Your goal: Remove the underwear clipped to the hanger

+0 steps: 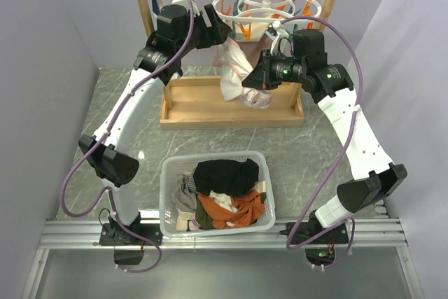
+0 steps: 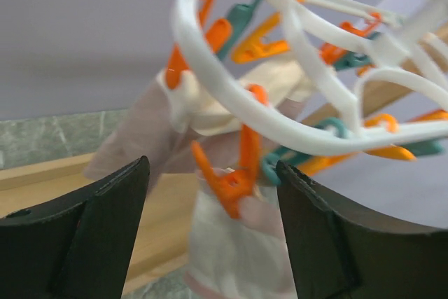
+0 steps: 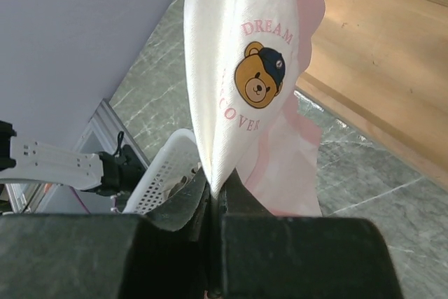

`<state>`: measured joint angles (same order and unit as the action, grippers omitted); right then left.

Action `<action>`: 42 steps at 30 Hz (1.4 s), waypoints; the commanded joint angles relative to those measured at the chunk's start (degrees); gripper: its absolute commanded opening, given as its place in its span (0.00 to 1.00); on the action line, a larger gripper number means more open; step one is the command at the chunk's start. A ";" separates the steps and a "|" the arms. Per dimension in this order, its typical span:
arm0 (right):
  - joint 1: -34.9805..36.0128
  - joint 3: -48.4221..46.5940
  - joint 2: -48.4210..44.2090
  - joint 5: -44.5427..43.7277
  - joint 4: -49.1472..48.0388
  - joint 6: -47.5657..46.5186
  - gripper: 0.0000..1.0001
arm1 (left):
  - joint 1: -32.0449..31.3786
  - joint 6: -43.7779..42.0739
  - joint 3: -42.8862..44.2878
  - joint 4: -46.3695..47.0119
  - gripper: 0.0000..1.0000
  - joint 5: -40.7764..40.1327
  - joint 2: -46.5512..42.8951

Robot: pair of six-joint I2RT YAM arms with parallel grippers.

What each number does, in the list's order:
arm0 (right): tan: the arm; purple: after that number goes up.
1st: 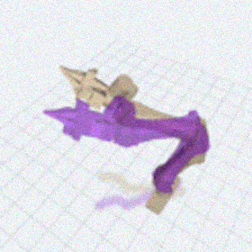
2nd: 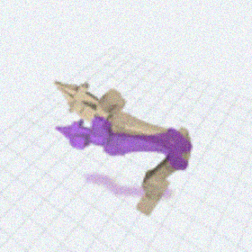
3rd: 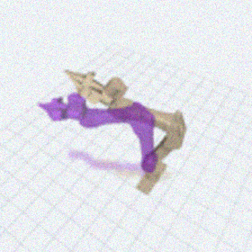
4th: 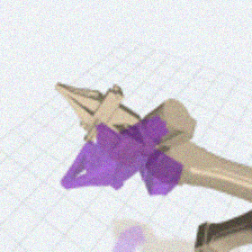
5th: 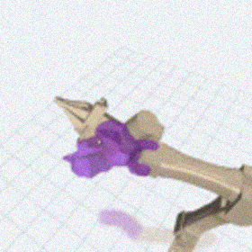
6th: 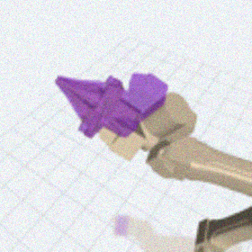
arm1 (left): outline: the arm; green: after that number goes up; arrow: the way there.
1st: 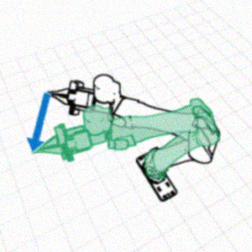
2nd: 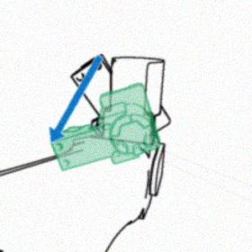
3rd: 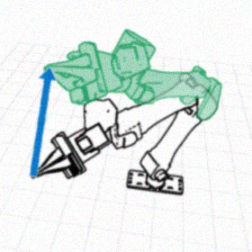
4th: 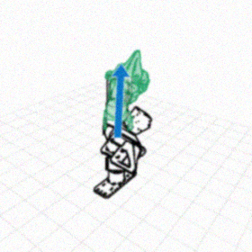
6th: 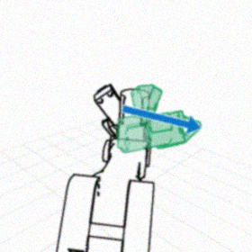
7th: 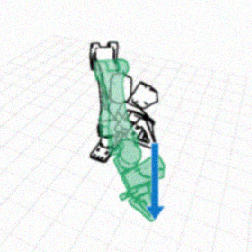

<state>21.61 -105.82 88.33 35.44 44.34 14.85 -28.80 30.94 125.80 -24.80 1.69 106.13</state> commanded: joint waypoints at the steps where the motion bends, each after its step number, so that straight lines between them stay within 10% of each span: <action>1: 0.54 -2.99 -0.18 1.47 0.49 -1.23 0.00 | 0.32 0.18 2.17 1.15 0.78 -3.97 0.22; 28: 4.23 -7.38 2.63 -5.82 5.58 -4.30 0.00 | 0.67 2.20 10.25 4.32 0.49 -6.70 5.49; 33: 5.11 -8.96 3.68 -8.81 6.64 -4.66 0.00 | 0.67 2.20 9.73 4.93 0.03 -7.41 4.88; 42: 5.46 -9.14 3.43 -8.64 6.03 -4.83 0.00 | 0.76 2.37 8.41 6.34 0.01 -6.71 4.18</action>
<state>26.65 -112.51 92.79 26.37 51.31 10.94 -28.60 32.69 133.01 -20.78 -4.34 111.90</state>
